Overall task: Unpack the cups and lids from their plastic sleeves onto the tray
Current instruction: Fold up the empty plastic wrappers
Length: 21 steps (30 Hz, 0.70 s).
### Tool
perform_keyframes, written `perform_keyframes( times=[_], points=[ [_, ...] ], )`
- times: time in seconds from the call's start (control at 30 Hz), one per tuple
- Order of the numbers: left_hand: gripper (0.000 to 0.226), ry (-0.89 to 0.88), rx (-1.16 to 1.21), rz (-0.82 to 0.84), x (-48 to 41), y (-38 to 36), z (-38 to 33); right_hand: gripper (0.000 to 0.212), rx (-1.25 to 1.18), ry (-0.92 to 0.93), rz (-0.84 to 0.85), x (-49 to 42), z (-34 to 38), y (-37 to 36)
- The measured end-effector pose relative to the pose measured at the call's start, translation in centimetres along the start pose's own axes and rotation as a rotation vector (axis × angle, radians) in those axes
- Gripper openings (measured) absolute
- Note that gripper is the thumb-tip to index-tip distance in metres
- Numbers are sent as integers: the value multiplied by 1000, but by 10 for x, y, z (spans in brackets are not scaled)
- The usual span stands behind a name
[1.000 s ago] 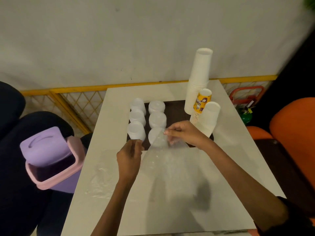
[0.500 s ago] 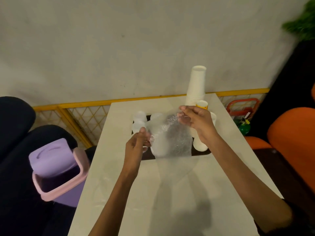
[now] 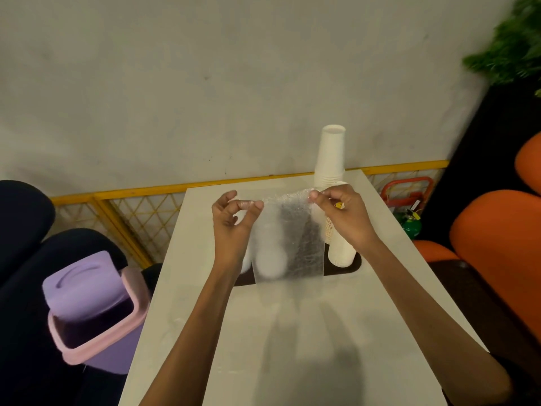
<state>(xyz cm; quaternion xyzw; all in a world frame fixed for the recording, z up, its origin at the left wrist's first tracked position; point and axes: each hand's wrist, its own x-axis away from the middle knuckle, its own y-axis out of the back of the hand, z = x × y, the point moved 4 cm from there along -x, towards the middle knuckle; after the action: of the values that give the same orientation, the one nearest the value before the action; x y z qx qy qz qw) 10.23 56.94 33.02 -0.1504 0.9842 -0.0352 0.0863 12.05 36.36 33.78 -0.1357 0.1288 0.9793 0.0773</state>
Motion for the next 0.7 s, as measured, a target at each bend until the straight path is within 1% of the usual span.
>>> perform_keyframes(
  times=[0.07, 0.13, 0.2, 0.27, 0.3, 0.43, 0.5, 0.6, 0.7],
  points=[
    [19, -5, 25, 45, -7, -1, -5, 13, 34, 57, -16, -1, 8, 1],
    [17, -8, 68, 94, -13, -3, -10, 13, -5, 90, 12, -4, 13, 2],
    [19, -18, 100, 117, -17, -6, -15, 13, -159, 83, 62, -5, 18, 1],
    [22, -26, 125, 101, -22, -9, -18, 13, -327, 40, 90, -7, 22, 0],
    [23, -17, 138, 83, -24, -11, -19, 14, -365, 26, 94, -8, 21, -1],
    [18, 14, 131, 14, -31, -18, -19, 22, -414, -30, 135, -8, 16, -4],
    [18, 21, 123, -2, -32, -19, -16, 27, -386, -72, 146, -9, 11, -5],
    [21, 25, 109, -30, -36, -19, -12, 33, -366, -132, 132, -12, 6, -4],
    [26, 41, 84, -50, -39, -22, -10, 32, -379, -167, 125, -16, 2, -3]
  ],
)
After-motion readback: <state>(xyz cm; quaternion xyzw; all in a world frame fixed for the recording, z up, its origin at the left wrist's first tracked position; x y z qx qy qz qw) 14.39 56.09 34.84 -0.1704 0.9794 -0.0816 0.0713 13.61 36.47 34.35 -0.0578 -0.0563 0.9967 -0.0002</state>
